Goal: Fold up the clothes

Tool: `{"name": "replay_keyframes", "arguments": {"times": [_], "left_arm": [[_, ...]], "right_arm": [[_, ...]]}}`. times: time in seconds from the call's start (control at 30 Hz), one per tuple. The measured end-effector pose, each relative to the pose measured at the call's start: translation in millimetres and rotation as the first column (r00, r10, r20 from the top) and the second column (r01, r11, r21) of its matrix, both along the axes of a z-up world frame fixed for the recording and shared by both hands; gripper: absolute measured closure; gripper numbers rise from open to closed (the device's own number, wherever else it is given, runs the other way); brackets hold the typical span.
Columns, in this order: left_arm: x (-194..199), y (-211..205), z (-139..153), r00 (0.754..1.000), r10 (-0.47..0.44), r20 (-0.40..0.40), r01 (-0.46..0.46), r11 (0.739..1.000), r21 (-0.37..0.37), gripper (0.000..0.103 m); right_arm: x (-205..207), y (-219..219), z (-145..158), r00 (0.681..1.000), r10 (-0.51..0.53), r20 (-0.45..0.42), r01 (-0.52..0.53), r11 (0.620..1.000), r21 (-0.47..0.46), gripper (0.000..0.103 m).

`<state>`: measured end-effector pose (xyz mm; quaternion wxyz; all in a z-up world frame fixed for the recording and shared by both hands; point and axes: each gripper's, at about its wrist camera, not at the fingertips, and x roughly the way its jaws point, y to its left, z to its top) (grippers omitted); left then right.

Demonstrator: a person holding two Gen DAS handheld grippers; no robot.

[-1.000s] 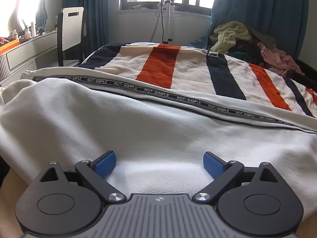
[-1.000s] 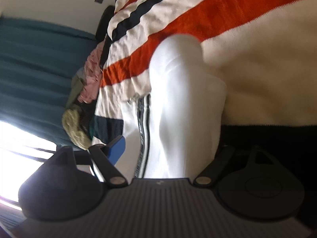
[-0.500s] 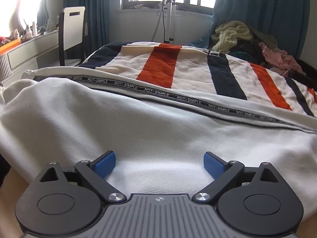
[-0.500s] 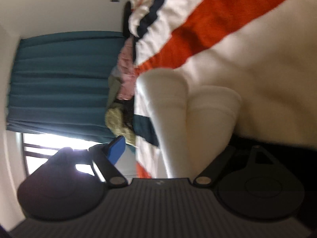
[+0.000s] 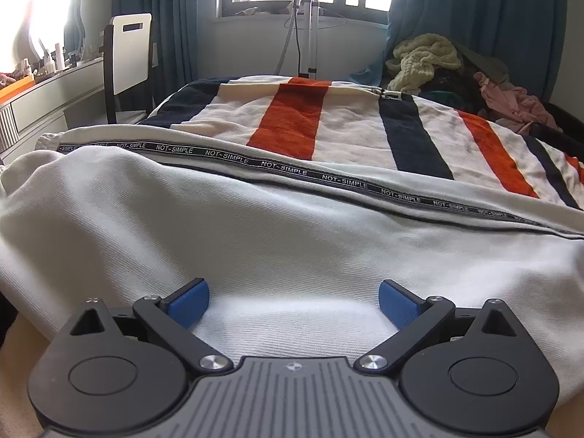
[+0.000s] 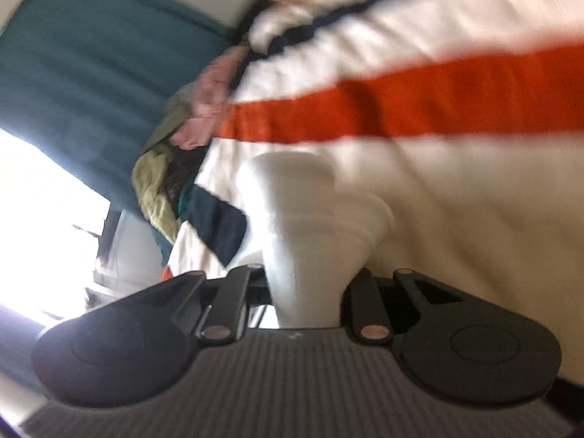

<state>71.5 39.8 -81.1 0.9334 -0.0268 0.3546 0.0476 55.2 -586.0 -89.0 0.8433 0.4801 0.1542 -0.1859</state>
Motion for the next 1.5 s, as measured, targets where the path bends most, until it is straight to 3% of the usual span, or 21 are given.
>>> {"name": "replay_keyframes", "arguments": {"times": [0.07, 0.2, 0.37, 0.53, 0.6, 0.7, 0.77, 0.83, 0.87, 0.9, 1.0, 1.17, 1.37, 1.47, 1.5], "left_arm": [[0, 2, 2, 1.0, -0.002, 0.001, 0.002, 1.0, -0.012, 0.003], [1, 5, 6, 1.0, 0.006, 0.006, -0.006, 1.0, -0.028, 0.003], [-1, 7, 13, 1.0, 0.021, 0.02, -0.02, 1.0, -0.024, 0.003], [-4, 12, 20, 0.999, 0.043, 0.032, -0.042, 0.999, -0.031, 0.003], [-5, 14, 22, 0.998, 0.057, 0.028, -0.056, 0.998, -0.028, 0.003], [-4, 16, 24, 0.997, 0.072, 0.02, -0.072, 0.997, -0.024, 0.003], [-5, 18, 26, 0.997, 0.08, 0.019, -0.079, 0.996, -0.032, 0.003], [-6, 20, 27, 0.996, 0.087, 0.021, -0.086, 0.995, -0.047, 0.003], [-6, 22, 28, 0.996, 0.091, 0.023, -0.09, 0.994, -0.056, 0.003], [-7, 23, 29, 0.995, 0.095, 0.024, -0.094, 0.993, -0.066, 0.003], [-8, 29, 32, 0.993, 0.113, 0.031, -0.11, 0.989, -0.098, 0.003], [-12, 46, 39, 0.981, 0.183, 0.061, -0.17, 0.97, -0.173, 0.003], [-11, 62, 42, 0.971, 0.232, 0.065, -0.211, 0.95, -0.23, 0.003], [-9, 64, 43, 0.971, 0.227, 0.074, -0.201, 0.944, -0.263, 0.003], [-9, 63, 44, 0.972, 0.221, 0.083, -0.191, 0.944, -0.269, 0.003]], "right_arm": [[3, 21, 26, 0.999, 0.035, 0.01, -0.033, 0.987, -0.156, 0.084], [0, 72, 74, 0.992, 0.109, 0.056, -0.077, 0.91, -0.407, 0.084], [-16, 157, 118, 0.965, 0.235, 0.113, -0.104, 0.745, -0.659, 0.085], [-22, 245, 118, 0.914, 0.397, 0.082, -0.173, 0.565, -0.806, 0.085], [-24, 280, 107, 0.882, 0.472, 0.018, -0.236, 0.473, -0.849, 0.085], [-19, 324, 79, 0.802, 0.58, -0.145, -0.392, 0.328, -0.859, 0.085], [-15, 352, 56, 0.724, 0.632, -0.276, -0.512, 0.225, -0.829, 0.085], [-18, 382, 30, 0.632, 0.657, -0.412, -0.612, 0.096, -0.785, 0.085], [-24, 400, 20, 0.607, 0.643, -0.466, -0.635, 0.039, -0.772, 0.085], [-29, 412, 10, 0.607, 0.615, -0.503, -0.63, -0.014, -0.777, 0.085], [-30, 413, 10, 0.632, 0.608, -0.48, -0.59, -0.024, -0.807, 0.084], [-49, 426, 43, 0.665, 0.681, -0.307, -0.463, 0.053, -0.885, 0.084], [-37, 448, 16, 0.626, 0.692, -0.36, -0.587, 0.113, -0.802, 0.082], [-35, 448, 18, 0.592, 0.709, -0.383, -0.621, 0.098, -0.778, 0.069], [-35, 445, 22, 0.568, 0.728, -0.384, -0.641, 0.1, -0.761, 0.059]]}}
